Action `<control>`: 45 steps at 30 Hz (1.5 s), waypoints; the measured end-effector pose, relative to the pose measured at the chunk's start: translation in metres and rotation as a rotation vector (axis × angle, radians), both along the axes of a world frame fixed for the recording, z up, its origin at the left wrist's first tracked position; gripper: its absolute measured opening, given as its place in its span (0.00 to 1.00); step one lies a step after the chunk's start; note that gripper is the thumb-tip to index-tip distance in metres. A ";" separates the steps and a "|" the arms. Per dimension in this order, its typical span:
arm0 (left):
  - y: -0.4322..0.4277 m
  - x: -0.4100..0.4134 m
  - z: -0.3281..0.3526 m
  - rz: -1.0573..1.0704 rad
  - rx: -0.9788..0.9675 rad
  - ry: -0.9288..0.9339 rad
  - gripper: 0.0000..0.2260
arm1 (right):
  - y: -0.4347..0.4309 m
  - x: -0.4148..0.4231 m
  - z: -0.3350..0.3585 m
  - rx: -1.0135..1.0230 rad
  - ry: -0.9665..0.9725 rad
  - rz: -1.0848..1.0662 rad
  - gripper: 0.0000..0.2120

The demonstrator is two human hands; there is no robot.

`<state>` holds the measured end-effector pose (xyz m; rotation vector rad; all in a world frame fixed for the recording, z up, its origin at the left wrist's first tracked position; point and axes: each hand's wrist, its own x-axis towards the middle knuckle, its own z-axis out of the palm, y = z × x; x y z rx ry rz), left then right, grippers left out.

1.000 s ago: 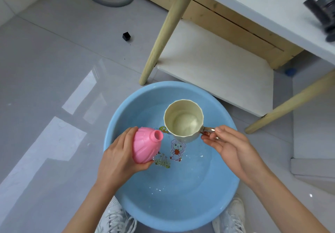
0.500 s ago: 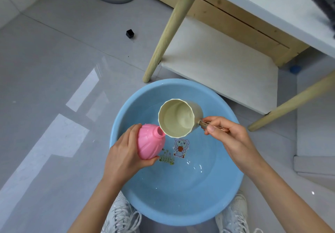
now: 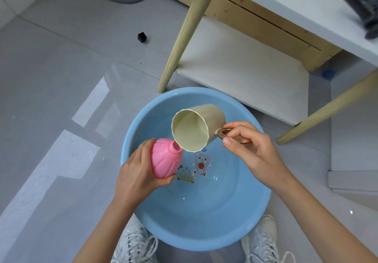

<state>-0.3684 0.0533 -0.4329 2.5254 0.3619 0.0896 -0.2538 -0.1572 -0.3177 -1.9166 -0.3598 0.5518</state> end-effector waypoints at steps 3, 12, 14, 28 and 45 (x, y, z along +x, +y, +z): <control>0.000 0.000 0.000 0.000 -0.002 -0.009 0.44 | 0.000 0.000 -0.001 0.011 -0.044 0.013 0.07; -0.001 0.000 0.001 0.007 0.003 -0.011 0.44 | 0.000 -0.002 0.001 0.019 -0.109 0.029 0.07; -0.001 0.000 0.001 0.006 -0.001 -0.014 0.44 | 0.000 -0.003 0.002 0.011 -0.135 0.040 0.07; -0.001 0.000 0.002 0.010 -0.009 -0.025 0.44 | 0.002 -0.006 0.007 -0.064 -0.294 0.092 0.10; -0.001 0.000 0.003 0.009 -0.015 -0.024 0.44 | 0.004 -0.010 0.011 -0.097 -0.390 0.125 0.10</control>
